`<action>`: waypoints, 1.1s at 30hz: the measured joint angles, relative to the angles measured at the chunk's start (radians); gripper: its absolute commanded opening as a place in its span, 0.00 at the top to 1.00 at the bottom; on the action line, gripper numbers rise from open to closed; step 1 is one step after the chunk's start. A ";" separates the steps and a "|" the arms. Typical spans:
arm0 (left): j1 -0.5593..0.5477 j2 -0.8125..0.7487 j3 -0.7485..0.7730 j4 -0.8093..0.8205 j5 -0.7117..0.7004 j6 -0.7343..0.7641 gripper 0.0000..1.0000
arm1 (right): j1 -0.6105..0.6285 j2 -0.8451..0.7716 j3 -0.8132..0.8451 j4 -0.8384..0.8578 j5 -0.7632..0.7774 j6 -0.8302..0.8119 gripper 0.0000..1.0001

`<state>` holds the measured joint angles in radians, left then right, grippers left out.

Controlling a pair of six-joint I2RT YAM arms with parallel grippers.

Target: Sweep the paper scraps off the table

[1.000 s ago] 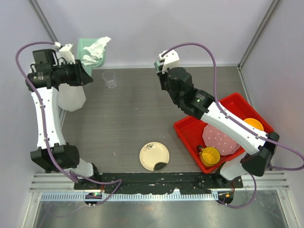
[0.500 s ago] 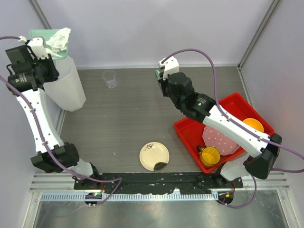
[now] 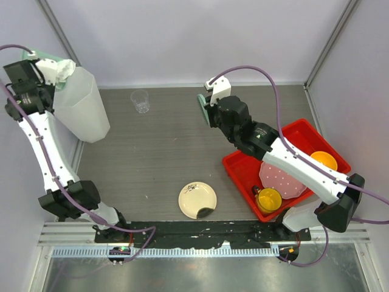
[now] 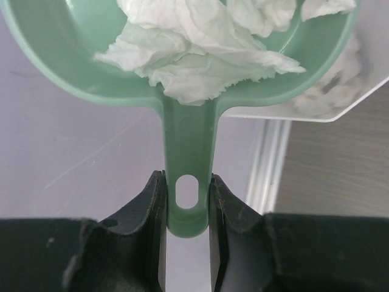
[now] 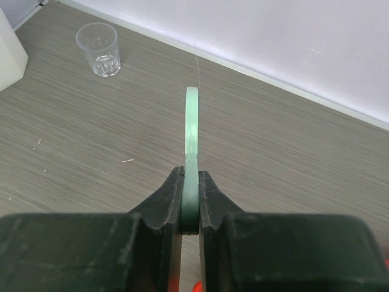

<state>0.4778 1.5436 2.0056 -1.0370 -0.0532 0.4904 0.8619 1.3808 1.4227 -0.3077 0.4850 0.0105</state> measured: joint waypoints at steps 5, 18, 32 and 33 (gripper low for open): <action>-0.126 -0.029 -0.169 0.144 -0.296 0.245 1.00 | 0.000 0.000 0.000 0.000 -0.025 0.004 0.99; -0.192 -0.085 -0.703 1.046 -0.650 1.091 1.00 | 0.000 -0.013 0.000 0.000 -0.067 0.004 0.99; -0.195 -0.127 -0.837 1.613 -0.505 1.483 1.00 | 0.000 -0.033 -0.008 0.000 -0.084 0.003 0.99; -0.195 -0.127 -0.835 1.625 -0.501 1.486 1.00 | 0.000 -0.035 -0.008 0.000 -0.085 0.003 0.99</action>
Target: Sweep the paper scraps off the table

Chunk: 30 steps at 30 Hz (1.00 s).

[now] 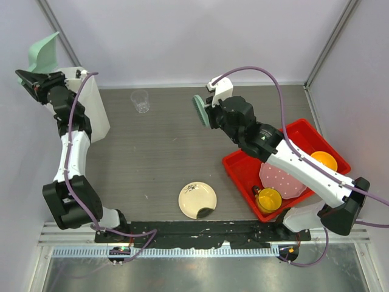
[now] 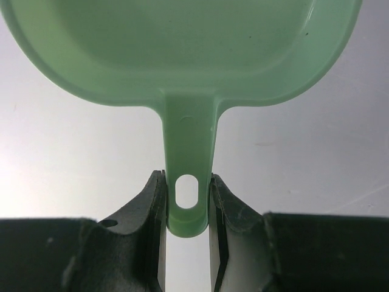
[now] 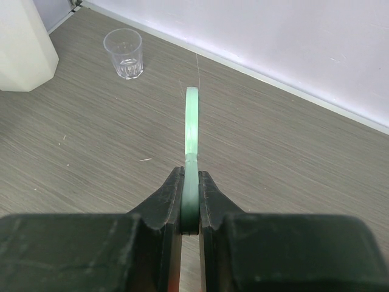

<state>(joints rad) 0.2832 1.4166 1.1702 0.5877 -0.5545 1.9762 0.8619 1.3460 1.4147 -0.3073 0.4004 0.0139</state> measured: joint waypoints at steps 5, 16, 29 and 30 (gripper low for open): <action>-0.013 -0.005 0.114 -0.166 -0.002 -0.187 1.00 | 0.000 -0.005 -0.002 0.000 -0.008 0.000 0.99; -0.064 -0.172 0.605 -1.310 0.472 -1.002 1.00 | 0.000 -0.006 -0.005 0.000 -0.049 0.005 0.99; -0.259 -0.054 0.115 -1.811 0.809 -1.130 1.00 | 0.068 -0.002 -0.021 0.012 -0.048 -0.122 0.99; -0.280 -0.054 0.082 -1.809 0.798 -1.135 1.00 | 0.088 0.003 -0.030 0.025 -0.041 -0.142 0.99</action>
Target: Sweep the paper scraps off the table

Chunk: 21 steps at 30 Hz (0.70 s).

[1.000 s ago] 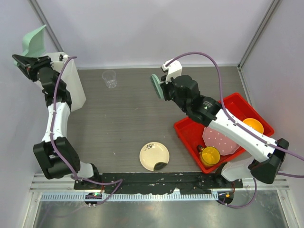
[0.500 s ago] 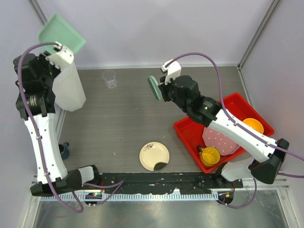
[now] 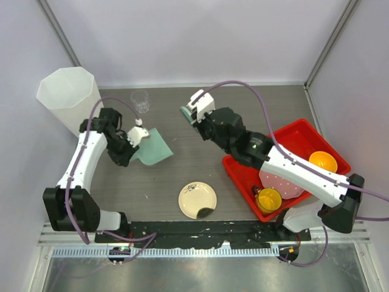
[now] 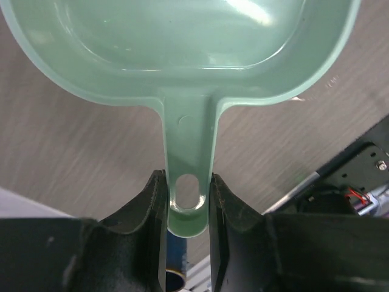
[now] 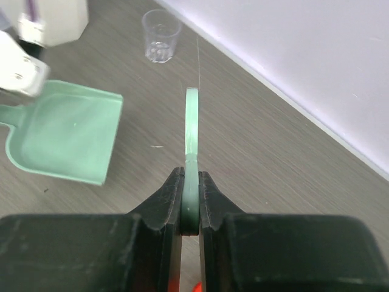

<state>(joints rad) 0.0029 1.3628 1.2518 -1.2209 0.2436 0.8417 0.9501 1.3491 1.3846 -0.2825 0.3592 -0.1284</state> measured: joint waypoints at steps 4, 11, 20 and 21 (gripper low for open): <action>-0.072 0.008 -0.116 0.022 -0.027 -0.018 1.00 | 0.097 0.021 -0.104 0.114 0.011 -0.143 0.99; -0.075 0.095 -0.225 0.161 -0.098 -0.063 1.00 | 0.157 0.024 -0.360 0.290 -0.081 -0.378 0.99; -0.075 0.125 -0.321 0.312 -0.090 -0.085 0.51 | 0.187 0.071 -0.378 0.350 -0.171 -0.502 0.99; -0.075 0.124 -0.321 0.319 -0.082 -0.085 0.46 | 0.198 0.087 -0.377 0.352 -0.179 -0.513 0.99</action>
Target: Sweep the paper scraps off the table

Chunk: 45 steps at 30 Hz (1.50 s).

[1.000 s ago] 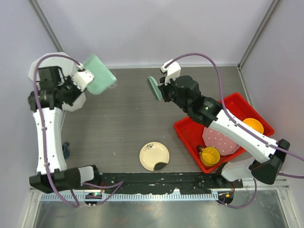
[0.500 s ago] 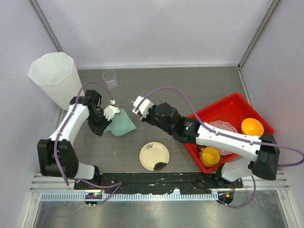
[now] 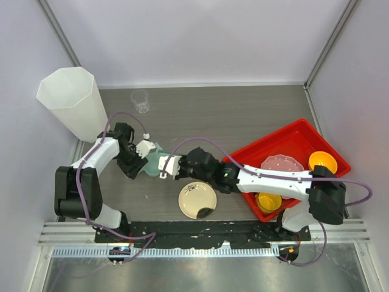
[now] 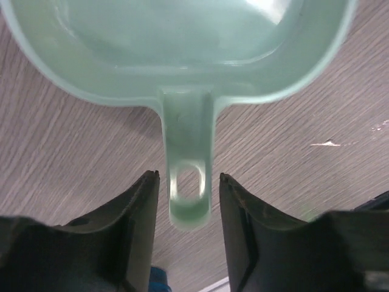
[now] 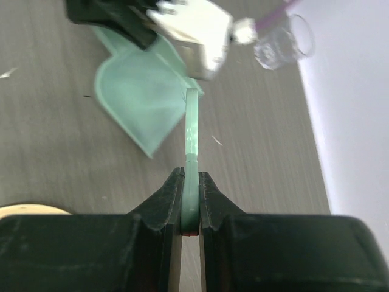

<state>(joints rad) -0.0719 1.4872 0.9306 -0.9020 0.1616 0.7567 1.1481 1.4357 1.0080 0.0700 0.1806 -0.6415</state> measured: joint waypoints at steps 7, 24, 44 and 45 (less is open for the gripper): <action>0.021 -0.079 0.047 -0.059 0.053 -0.020 0.29 | 0.074 0.187 0.071 -0.050 -0.076 -0.107 0.99; 0.325 -0.240 0.113 -0.128 0.204 -0.123 0.23 | 0.072 0.407 0.196 -0.048 -0.055 -0.291 0.39; 0.340 -0.476 -0.159 0.243 0.175 -0.369 0.17 | 0.111 0.007 0.212 -0.371 -0.323 0.100 0.12; 0.340 -0.477 -0.166 0.259 0.175 -0.383 0.17 | 0.109 -0.013 0.208 -0.387 -0.335 0.126 0.12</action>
<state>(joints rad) 0.2680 1.0103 0.7643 -0.6426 0.3370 0.3737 1.2572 1.4223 1.2163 -0.3172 -0.1543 -0.5159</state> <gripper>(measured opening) 0.832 0.878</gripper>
